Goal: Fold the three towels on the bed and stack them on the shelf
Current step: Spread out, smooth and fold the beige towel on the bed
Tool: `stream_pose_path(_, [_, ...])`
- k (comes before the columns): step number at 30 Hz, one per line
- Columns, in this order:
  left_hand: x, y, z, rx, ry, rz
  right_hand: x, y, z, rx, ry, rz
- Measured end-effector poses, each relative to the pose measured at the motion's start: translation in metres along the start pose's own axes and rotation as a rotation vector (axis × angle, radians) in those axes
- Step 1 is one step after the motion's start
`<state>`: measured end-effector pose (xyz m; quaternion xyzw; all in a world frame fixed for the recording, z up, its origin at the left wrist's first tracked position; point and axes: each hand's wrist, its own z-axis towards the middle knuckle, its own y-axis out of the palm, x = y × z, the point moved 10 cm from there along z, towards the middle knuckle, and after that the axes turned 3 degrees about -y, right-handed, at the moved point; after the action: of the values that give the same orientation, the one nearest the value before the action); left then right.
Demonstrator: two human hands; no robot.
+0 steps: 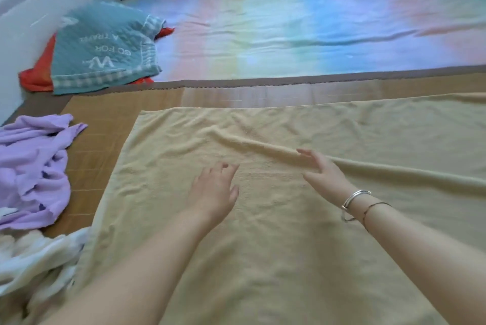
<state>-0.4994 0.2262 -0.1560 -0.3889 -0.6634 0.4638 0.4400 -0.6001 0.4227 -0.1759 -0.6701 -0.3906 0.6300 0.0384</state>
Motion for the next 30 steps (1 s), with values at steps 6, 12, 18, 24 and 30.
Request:
stream_pose_path(6, [0.246, 0.040, -0.013, -0.050, 0.314, 0.080, 0.133, -0.193, -0.097, 0.217, 0.106, 0.090])
stream_pose_path(12, [0.519, 0.080, -0.048, -0.086, 0.561, 0.061, 0.274, -0.365, -0.226, 0.379, 0.282, 0.127])
stream_pose_path(18, [0.715, 0.118, -0.091, -0.156, 0.728, 0.057, 0.375, -0.473, -0.328, 0.488, 0.408, 0.206])
stream_pose_path(24, [0.815, 0.159, -0.102, -0.225, 0.751, 0.120, 0.435, -0.546, -0.378, 0.601, 0.444, 0.173])
stream_pose_path(30, [0.888, 0.215, -0.106, -0.287, 0.775, 0.168, 0.504, -0.600, -0.417, 0.676, 0.597, -0.016])
